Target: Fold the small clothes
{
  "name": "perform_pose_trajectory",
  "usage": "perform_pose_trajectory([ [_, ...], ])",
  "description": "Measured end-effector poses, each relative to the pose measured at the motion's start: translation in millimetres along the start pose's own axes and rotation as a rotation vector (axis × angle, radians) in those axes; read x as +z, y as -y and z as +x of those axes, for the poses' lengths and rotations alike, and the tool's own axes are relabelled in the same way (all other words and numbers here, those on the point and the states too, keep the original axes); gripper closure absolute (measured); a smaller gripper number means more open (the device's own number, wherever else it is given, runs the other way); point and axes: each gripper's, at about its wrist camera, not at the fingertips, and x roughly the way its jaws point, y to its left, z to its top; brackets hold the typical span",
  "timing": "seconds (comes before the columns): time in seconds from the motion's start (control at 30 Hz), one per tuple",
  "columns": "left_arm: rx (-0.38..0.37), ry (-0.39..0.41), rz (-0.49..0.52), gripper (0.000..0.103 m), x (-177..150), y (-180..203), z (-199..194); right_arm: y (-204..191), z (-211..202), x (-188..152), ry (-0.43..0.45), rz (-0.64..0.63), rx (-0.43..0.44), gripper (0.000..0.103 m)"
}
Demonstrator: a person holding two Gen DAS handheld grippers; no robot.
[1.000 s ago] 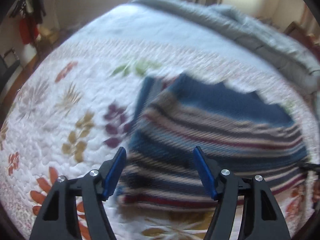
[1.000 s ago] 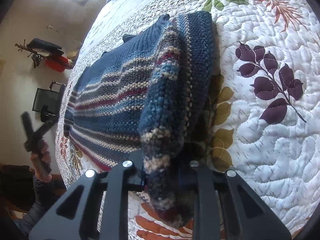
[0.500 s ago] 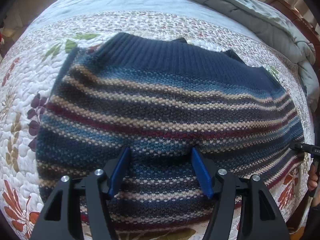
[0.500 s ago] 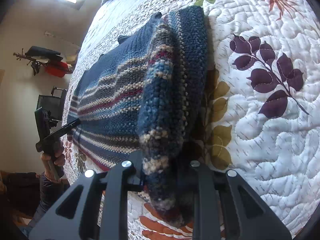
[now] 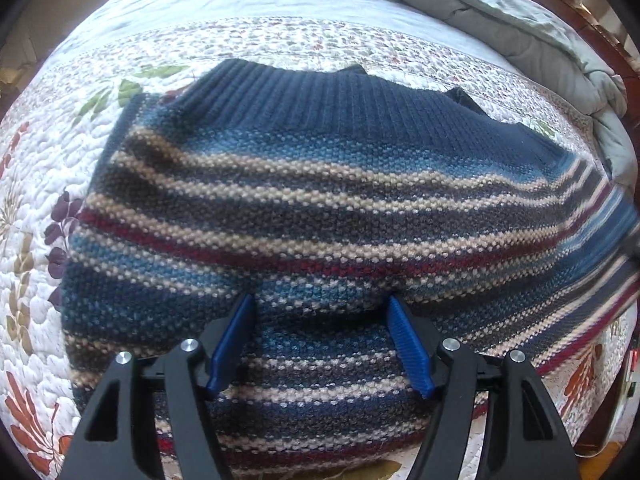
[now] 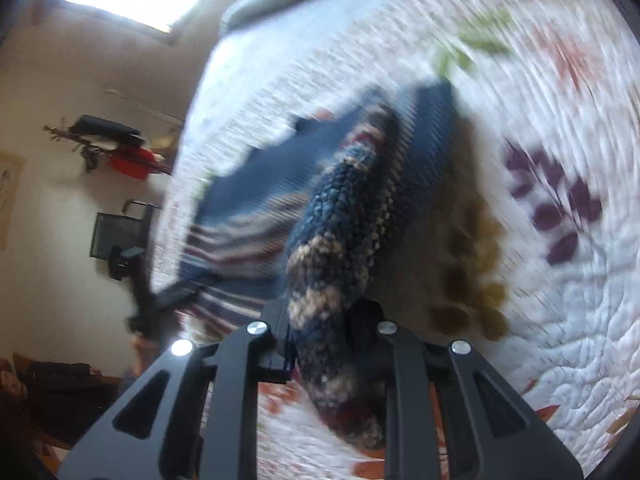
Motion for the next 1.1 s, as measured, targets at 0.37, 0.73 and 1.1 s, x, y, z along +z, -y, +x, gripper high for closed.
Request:
perform_pose_trajectory([
  [0.37,-0.061,0.005,-0.031,0.033,-10.4,-22.0,-20.7,-179.5,54.6,21.6,-0.040,-0.338,-0.040,0.085],
  [0.73,-0.063,0.065,-0.151,0.024,-44.7,-89.7,-64.8,-231.4,171.8,-1.5,-0.203,-0.434,-0.119,0.085],
  [1.1,-0.158,0.086,-0.197,0.024,-63.0,-114.9,-78.1,-227.0,234.2,-27.7,-0.307,-0.443,-0.160,0.051],
])
